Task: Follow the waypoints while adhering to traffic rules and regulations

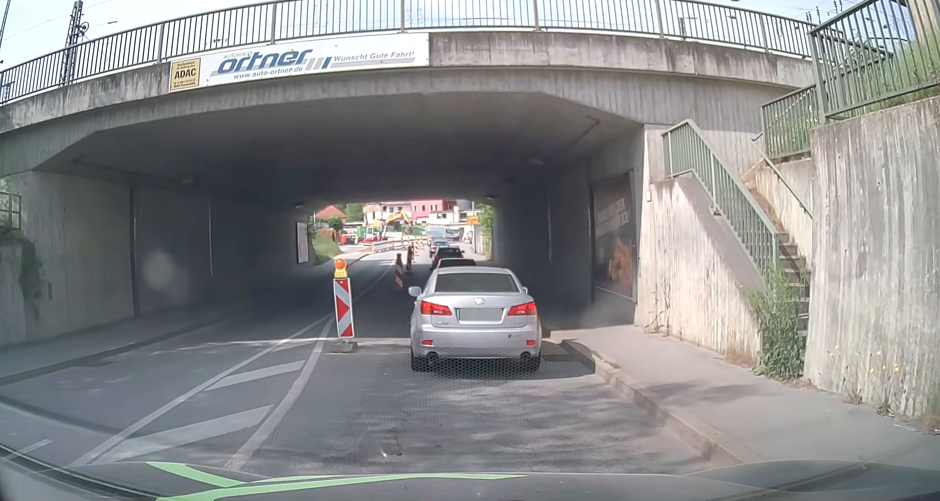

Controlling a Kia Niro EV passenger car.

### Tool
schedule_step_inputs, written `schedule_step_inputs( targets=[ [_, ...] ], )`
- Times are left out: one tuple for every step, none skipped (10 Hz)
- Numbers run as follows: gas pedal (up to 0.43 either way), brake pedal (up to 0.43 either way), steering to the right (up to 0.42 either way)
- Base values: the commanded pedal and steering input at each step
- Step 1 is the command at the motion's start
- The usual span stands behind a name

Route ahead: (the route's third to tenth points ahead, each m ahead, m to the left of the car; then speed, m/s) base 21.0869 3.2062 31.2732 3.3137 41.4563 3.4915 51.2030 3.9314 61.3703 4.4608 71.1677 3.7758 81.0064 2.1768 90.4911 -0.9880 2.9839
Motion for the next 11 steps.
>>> schedule_step_inputs(
  targets=[
    [0.059,0.000,-0.018],
    [0.059,0.000,-0.018],
    [0.059,0.000,-0.018],
    [0.059,0.000,-0.018],
    [0.059,0.000,-0.018],
    [0.059,0.000,-0.018],
    [0.059,0.000,-0.018],
    [0.059,0.000,-0.018],
    [0.059,0.000,-0.018],
    [0.059,0.000,-0.018],
    [0.059,0.000,-0.017]
  ],
)
